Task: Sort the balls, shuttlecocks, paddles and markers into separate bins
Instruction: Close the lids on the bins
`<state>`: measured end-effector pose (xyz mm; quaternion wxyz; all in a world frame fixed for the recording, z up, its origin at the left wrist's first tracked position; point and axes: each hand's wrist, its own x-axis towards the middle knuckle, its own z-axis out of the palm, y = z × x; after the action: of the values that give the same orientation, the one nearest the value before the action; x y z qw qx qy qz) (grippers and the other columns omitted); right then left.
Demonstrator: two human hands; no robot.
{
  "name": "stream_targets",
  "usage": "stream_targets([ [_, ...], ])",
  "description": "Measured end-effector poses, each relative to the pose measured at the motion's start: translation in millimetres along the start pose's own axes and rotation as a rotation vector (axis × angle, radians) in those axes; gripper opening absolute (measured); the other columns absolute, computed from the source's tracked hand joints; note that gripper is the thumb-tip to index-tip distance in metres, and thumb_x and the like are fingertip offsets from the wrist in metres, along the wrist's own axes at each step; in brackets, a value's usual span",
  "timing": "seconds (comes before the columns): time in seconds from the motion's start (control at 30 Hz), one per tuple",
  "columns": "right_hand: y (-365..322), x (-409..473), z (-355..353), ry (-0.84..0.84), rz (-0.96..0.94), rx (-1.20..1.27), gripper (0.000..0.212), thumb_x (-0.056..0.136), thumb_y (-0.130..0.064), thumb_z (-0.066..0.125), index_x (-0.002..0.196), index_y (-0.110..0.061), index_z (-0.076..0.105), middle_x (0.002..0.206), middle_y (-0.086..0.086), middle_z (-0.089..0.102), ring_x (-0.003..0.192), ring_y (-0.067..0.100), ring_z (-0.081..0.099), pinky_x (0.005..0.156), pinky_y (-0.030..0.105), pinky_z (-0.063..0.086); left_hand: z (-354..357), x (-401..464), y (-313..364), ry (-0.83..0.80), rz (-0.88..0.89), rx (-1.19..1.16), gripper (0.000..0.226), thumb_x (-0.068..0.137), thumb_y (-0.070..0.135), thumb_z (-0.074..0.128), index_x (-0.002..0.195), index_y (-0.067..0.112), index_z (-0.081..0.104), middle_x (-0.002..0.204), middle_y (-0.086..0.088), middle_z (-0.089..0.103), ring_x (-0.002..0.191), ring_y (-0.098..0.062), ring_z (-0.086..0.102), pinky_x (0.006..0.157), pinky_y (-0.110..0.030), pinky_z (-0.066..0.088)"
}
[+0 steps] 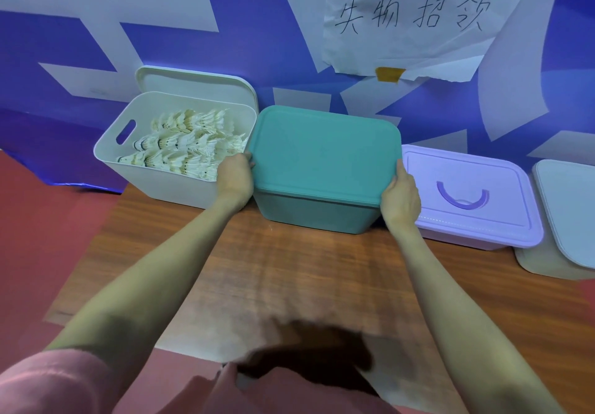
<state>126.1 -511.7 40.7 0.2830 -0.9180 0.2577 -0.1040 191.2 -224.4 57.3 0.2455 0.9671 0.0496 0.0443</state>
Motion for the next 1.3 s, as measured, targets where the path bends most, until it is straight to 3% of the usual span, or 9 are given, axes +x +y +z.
stream_targets([
  [0.13,1.1,1.6,-1.5,-0.025,-0.044,-0.138,0.056,0.093,-0.006,0.031,0.146,-0.023,0.026,0.114,0.019,0.051,0.094,0.040,0.055,0.067,0.037,0.036,1.5,0.8,1.5,-0.036,0.086,0.211,0.023,0.077,-0.007,0.044,0.096,-0.005,0.056,0.087,-0.029,0.063,0.082,-0.045,0.058,0.060,-0.039,0.036],
  [0.27,0.7,7.3,-3.2,-0.069,-0.071,-0.214,0.056,0.091,-0.004,0.033,0.145,-0.015,0.027,0.114,0.021,0.051,0.100,0.041,0.054,0.070,0.040,0.038,-6.6,13.0,4.5,-0.074,0.100,0.218,0.005,0.069,-0.008,0.048,0.069,-0.004,0.051,0.081,-0.033,0.060,0.073,-0.045,0.054,0.057,-0.039,0.035],
  [0.5,-9.4,9.0,-3.2,-0.132,-0.093,-0.343,0.053,0.091,-0.001,0.035,0.143,-0.001,0.025,0.135,0.020,0.037,0.121,0.036,0.035,0.083,0.043,0.040,-12.3,37.3,8.1,-0.059,0.115,0.210,0.014,0.081,-0.001,0.055,0.069,-0.007,0.058,0.080,-0.031,0.062,0.075,-0.045,0.059,0.060,-0.042,0.044],
  [0.63,-33.0,10.7,1.6,-0.185,-0.085,-0.578,0.054,0.094,-0.004,0.033,0.146,0.004,0.018,0.155,0.019,0.013,0.143,0.035,0.010,0.115,0.047,0.011,-16.6,80.5,19.4,-0.154,0.114,0.132,0.007,0.077,0.000,0.060,0.078,-0.005,0.064,0.080,-0.024,0.063,0.082,-0.040,0.061,0.064,-0.038,0.045],
  [0.83,-90.6,-25.7,48.2,-0.272,-0.172,-0.453,0.058,0.097,-0.024,0.035,0.150,-0.012,0.015,0.159,0.012,0.001,0.145,0.035,-0.004,0.116,0.052,-0.001,-22.1,139.0,38.3,-0.266,0.248,0.167,0.035,0.077,0.001,0.064,0.053,0.007,0.040,0.070,-0.020,0.049,0.069,-0.034,0.050,0.059,-0.034,0.035],
  [0.97,-145.1,-44.2,79.9,-0.449,-0.396,-0.306,0.062,0.097,-0.043,0.038,0.151,-0.023,0.015,0.159,0.008,-0.004,0.146,0.029,-0.006,0.116,0.050,0.000,-28.8,170.0,48.7,-0.394,0.307,0.083,0.012,0.081,0.008,0.071,0.082,-0.003,0.067,0.091,-0.024,0.064,0.088,-0.034,0.060,0.071,-0.036,0.045],
  [1.03,-165.9,-47.3,95.1,-0.507,-0.424,-0.290,0.076,0.090,-0.061,0.040,0.151,-0.027,0.011,0.159,0.005,-0.006,0.146,0.027,-0.010,0.115,0.051,-0.005,-27.7,184.5,49.2,-0.473,0.323,0.087,0.032,0.080,0.015,0.076,0.104,-0.004,0.068,0.111,-0.017,0.067,0.107,-0.030,0.061,0.083,-0.033,0.048],
  [1.13,-174.6,-50.1,112.2,-0.438,-0.461,-0.326,0.101,0.073,-0.081,0.044,0.151,-0.030,0.008,0.160,0.003,-0.007,0.146,0.027,-0.011,0.116,0.051,-0.008,-26.5,198.1,45.9,-0.520,0.383,0.080,0.035,0.078,0.019,0.077,0.104,-0.004,0.069,0.113,-0.016,0.067,0.107,-0.028,0.061,0.084,-0.032,0.048],
  [1.3,-169.4,-54.3,120.5,-0.260,-0.532,-0.433,0.095,0.073,-0.080,0.046,0.150,-0.030,0.018,0.159,0.005,0.008,0.146,0.031,0.001,0.117,0.050,0.003,-16.5,209.1,33.7,-0.526,0.383,-0.006,0.032,0.077,0.018,0.078,0.099,-0.004,0.070,0.108,-0.015,0.069,0.104,-0.025,0.062,0.082,-0.028,0.047],
])
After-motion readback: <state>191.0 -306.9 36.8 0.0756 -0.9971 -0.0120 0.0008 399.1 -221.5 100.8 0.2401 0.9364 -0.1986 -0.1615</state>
